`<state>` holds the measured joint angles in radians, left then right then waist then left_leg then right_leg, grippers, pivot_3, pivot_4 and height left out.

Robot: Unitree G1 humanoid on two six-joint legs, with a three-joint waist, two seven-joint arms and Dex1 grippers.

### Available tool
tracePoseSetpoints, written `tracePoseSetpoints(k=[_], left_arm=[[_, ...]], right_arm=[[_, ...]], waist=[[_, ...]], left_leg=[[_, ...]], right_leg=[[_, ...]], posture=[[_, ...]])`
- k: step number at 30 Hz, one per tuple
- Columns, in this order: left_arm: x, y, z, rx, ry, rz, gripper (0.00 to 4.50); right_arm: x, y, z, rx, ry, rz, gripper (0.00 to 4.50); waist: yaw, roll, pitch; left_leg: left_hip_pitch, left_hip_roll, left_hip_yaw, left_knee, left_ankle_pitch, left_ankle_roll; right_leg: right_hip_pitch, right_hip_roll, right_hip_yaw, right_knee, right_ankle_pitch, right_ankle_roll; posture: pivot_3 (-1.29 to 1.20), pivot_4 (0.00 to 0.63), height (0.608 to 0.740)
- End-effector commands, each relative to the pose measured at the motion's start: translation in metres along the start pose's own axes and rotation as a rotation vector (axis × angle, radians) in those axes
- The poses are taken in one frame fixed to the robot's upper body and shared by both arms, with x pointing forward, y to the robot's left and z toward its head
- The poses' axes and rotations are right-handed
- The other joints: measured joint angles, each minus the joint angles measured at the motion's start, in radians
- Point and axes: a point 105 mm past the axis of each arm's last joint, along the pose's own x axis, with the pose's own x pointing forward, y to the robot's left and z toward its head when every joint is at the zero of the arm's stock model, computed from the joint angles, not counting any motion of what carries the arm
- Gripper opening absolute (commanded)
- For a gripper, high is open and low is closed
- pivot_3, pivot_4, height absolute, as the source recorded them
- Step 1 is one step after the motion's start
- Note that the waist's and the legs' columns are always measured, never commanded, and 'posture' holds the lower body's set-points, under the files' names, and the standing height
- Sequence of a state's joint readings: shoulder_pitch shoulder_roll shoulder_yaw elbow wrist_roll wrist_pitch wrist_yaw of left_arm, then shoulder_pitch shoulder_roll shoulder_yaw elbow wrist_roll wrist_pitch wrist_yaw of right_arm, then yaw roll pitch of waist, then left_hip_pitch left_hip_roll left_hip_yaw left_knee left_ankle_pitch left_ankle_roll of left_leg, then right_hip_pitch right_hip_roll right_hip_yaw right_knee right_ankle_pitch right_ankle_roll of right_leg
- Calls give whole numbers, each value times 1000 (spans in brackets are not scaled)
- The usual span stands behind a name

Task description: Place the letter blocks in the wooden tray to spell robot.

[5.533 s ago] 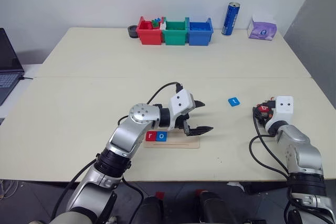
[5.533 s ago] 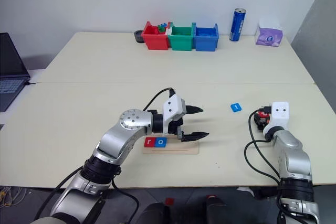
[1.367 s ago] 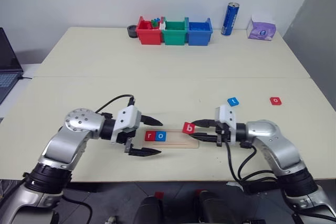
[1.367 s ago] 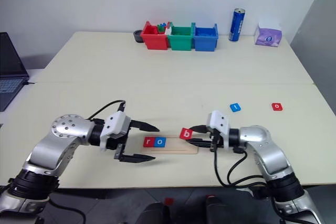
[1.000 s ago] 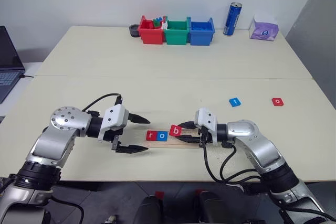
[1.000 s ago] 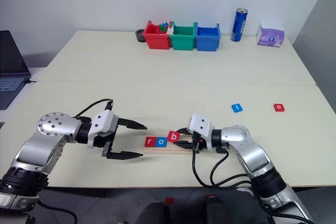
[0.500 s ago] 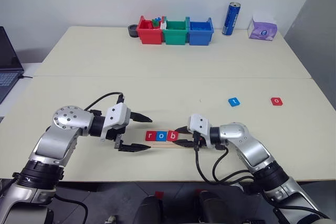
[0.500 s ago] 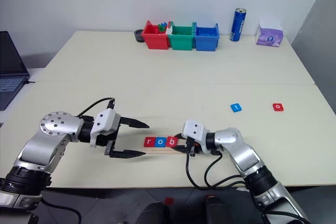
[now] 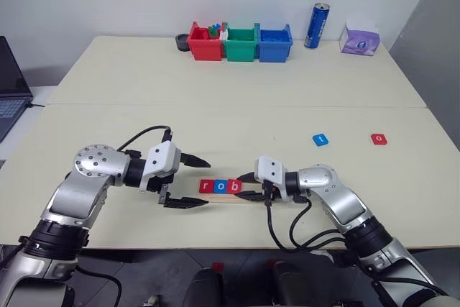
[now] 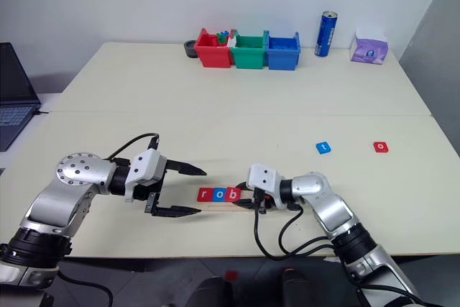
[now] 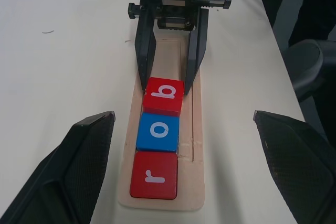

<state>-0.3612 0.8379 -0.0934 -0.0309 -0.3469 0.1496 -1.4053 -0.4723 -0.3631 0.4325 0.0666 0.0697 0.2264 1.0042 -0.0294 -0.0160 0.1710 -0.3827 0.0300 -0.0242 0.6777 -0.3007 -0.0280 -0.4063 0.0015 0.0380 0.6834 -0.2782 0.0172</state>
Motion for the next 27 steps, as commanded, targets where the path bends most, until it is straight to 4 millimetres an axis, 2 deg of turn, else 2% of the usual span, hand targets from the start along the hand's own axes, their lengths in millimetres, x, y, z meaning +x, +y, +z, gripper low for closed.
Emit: tracePoseSetpoints(k=[1,18,27], left_arm=[[0,2,7,32,-8,7,4500],[0,1,7,32,-9,16,4500],[1,1,7,32,-9,20,4500]], right_arm=[[-4,-5,2,-22,4,0,1466],[3,-1,4,-39,5,27,1466],[4,-5,5,-32,1,13,1466]], waist=[[0,0,0],[0,0,0],[0,0,0]], left_leg=[[0,0,0,0,0,0],[0,0,0,0,0,0],[0,0,0,0,0,0]], right_leg=[[0,0,0,0,0,0],[0,0,0,0,0,0],[0,0,0,0,0,0]], posture=[[0,150,740],[0,150,740],[0,150,740]])
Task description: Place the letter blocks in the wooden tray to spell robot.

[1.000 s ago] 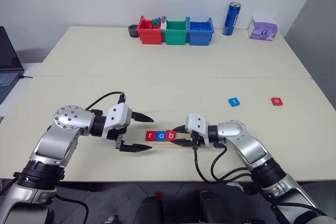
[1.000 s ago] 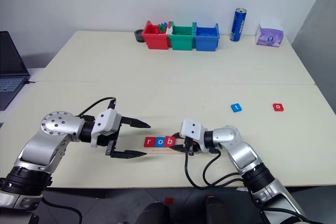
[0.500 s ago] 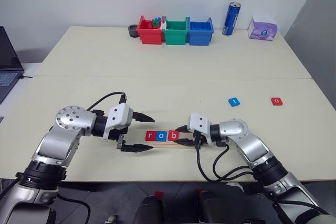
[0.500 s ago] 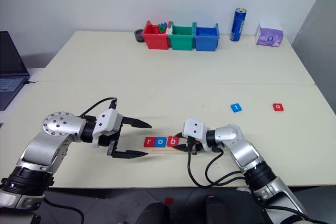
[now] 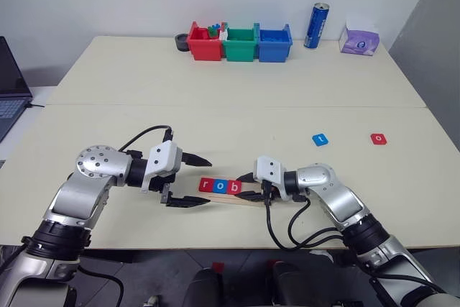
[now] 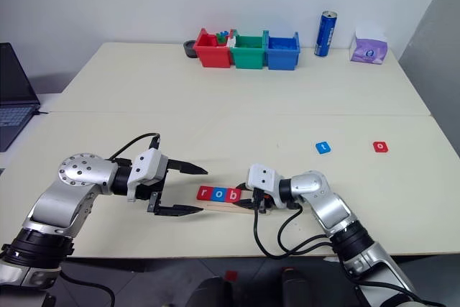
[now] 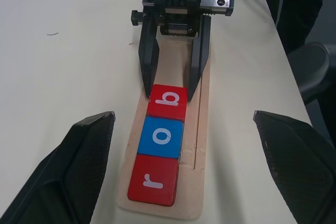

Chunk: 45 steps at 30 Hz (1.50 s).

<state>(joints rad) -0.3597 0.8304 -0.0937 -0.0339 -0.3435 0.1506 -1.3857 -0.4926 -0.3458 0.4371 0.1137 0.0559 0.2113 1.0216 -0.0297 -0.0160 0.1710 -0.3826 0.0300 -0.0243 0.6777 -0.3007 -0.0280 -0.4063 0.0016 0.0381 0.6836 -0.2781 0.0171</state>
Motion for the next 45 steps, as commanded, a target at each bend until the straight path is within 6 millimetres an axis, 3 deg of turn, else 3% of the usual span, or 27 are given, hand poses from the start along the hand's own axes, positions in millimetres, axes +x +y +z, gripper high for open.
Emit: tracePoseSetpoints(k=[1,3,4,11,15,21,31,38,45], left_arm=[[-1,0,7,31,-4,3,4500],[0,0,7,32,-5,4,4500],[0,0,7,32,-5,5,4500],[1,1,7,30,-9,7,4500],[2,1,7,30,-13,9,4500],[4,0,9,28,-24,9,4500],[10,2,15,26,-60,8,4500],[33,10,39,-4,-184,90,4500],[70,18,50,-7,-231,162,4500]], right_arm=[[0,-4,7,-32,-9,-7,1466],[-1,-4,7,-30,-8,-8,1466],[-1,-4,7,-28,-8,-9,2202],[-5,-6,8,-24,-9,-11,4472],[-12,-8,14,-18,-23,-23,4472],[-42,-9,28,13,-43,-62,4472],[-80,8,30,64,-9,-126,4472],[-121,-34,23,236,-32,-514,4472],[-180,-62,-16,300,87,-942,4472]], waist=[[0,0,0],[0,0,0],[0,0,0],[0,0,0],[0,0,0],[1,0,0],[1,0,0],[2,-1,0],[4,-1,0]], left_leg=[[0,0,0,0,0,0],[0,0,0,0,0,0],[0,0,0,0,0,0],[0,0,0,0,0,0],[0,0,0,0,0,0],[0,0,0,0,0,0],[-1,0,-1,0,0,0],[-1,-1,-1,1,0,0],[-1,-1,0,0,0,0]], right_leg=[[0,0,0,0,0,0],[0,0,0,0,0,0],[0,0,0,0,0,0],[0,0,0,0,0,0],[0,0,0,0,0,0],[0,0,0,0,0,0],[0,0,0,0,0,0],[0,-1,1,0,0,0],[0,-1,2,0,0,1]], posture=[[0,150,740],[0,150,740],[0,150,740],[0,150,740],[0,150,740],[0,150,740],[0,150,740],[0,150,740],[0,150,740]])
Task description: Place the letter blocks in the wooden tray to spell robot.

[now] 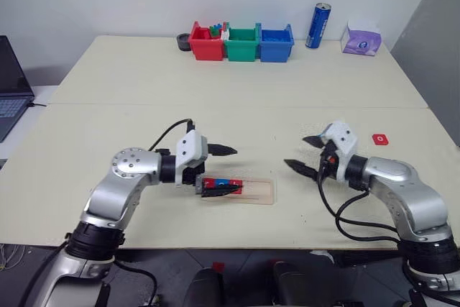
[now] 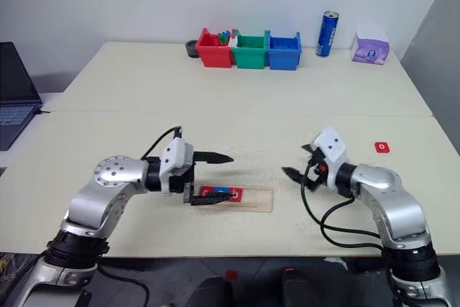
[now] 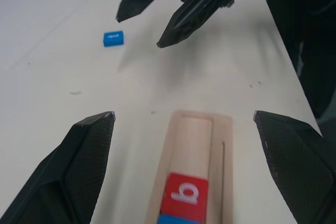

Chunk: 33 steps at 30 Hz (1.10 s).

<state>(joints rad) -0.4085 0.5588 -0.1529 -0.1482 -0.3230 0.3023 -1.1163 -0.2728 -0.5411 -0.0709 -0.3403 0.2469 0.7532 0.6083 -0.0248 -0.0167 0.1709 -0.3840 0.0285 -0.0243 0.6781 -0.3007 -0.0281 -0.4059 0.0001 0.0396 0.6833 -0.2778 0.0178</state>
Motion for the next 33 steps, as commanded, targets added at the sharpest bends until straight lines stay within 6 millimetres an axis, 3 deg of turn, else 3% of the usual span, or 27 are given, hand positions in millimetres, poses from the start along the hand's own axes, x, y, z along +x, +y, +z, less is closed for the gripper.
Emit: tracePoseSetpoints(k=[1,4,7,9,18,26,33], left_arm=[[16,3,9,43,-21,24,4500],[31,9,15,51,-45,43,4500],[50,16,25,70,-78,62,4500],[62,16,31,74,-100,57,4500],[104,13,47,96,-149,11,4500],[120,13,53,98,-163,-1,4500],[122,13,56,103,-170,-10,4500]], right_arm=[[-13,-36,-2,-11,-7,-212,4472],[-23,-64,-13,-21,19,-366,4472],[-46,-108,-25,17,41,-635,4472],[-54,-123,-31,51,39,-731,4472],[-43,-142,-50,116,29,-783,4472],[-31,-157,-56,157,22,-786,4472],[-22,-166,-64,211,40,-771,4472]], waist=[[-1,0,0],[-1,0,0],[-1,0,0],[-1,0,0],[-7,2,-1],[-5,4,-2],[-5,4,-2]], left_leg=[[0,0,0,0,0,0],[0,0,1,0,0,0],[1,0,1,0,0,0],[0,-1,2,0,0,0],[1,-1,3,0,0,0],[1,-1,5,0,0,0],[1,0,8,0,0,-1]], right_leg=[[0,0,0,0,0,0],[0,0,1,1,0,0],[0,0,1,1,0,0],[0,0,2,0,0,1],[0,1,4,1,1,1],[0,0,4,0,1,1],[0,0,4,0,1,1]], posture=[[0,150,740],[0,150,740],[0,150,740],[0,150,740],[0,150,740],[0,150,740],[0,150,740]])
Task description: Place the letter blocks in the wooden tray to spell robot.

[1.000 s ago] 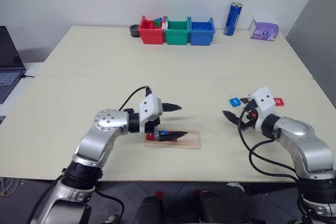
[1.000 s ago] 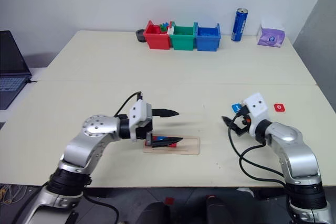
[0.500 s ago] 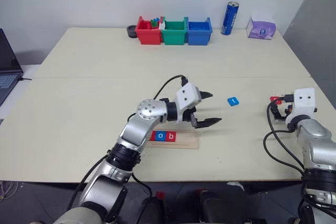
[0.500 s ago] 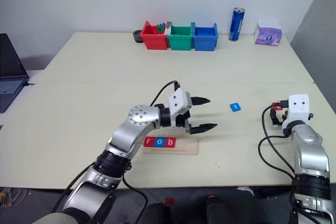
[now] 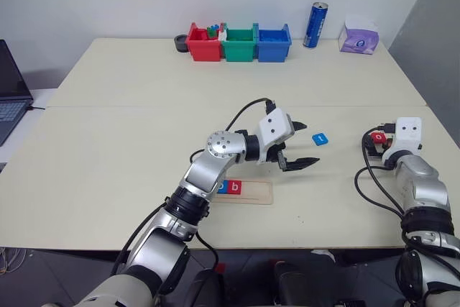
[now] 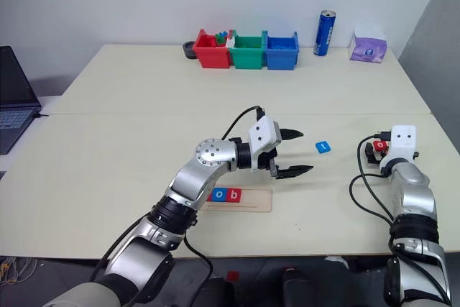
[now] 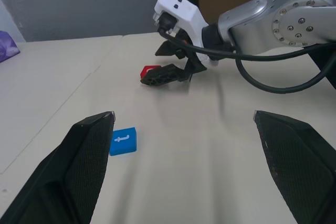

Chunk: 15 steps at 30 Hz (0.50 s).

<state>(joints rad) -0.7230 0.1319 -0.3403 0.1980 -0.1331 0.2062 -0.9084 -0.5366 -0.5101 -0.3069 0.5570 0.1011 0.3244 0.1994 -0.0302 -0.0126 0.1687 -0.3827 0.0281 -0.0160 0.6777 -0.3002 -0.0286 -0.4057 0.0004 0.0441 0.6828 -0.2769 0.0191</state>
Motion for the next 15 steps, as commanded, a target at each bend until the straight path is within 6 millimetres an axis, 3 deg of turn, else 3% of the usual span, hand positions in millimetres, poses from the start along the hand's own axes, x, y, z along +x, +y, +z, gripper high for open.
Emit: tracePoseSetpoints(k=[1,4,7,13,15], left_arm=[[1,-1,11,43,-29,-17,4500],[1,-3,11,39,-29,-27,4500],[0,-3,11,38,-29,-28,4500],[-1,-1,11,37,-28,-22,4500],[-2,-1,10,38,-27,-20,4500]], right_arm=[[4,-7,12,-7,-38,-5,4472],[7,-7,8,12,-23,-2,4472],[8,-7,7,18,-22,1,3915],[6,-4,3,19,-16,11,1691],[3,-4,1,16,-14,11,1462]], waist=[[0,0,0],[0,0,0],[0,0,0],[1,0,0],[2,0,0]], left_leg=[[0,0,0,0,0,0],[0,0,0,0,0,0],[0,0,0,0,0,0],[0,0,0,0,0,0],[0,0,0,0,0,0]], right_leg=[[0,0,0,0,0,0],[0,0,0,0,0,0],[0,0,0,0,0,0],[0,-1,0,0,0,1],[0,-1,0,0,0,1]], posture=[[0,150,740],[0,150,740],[0,150,740],[0,150,740],[0,150,740]])
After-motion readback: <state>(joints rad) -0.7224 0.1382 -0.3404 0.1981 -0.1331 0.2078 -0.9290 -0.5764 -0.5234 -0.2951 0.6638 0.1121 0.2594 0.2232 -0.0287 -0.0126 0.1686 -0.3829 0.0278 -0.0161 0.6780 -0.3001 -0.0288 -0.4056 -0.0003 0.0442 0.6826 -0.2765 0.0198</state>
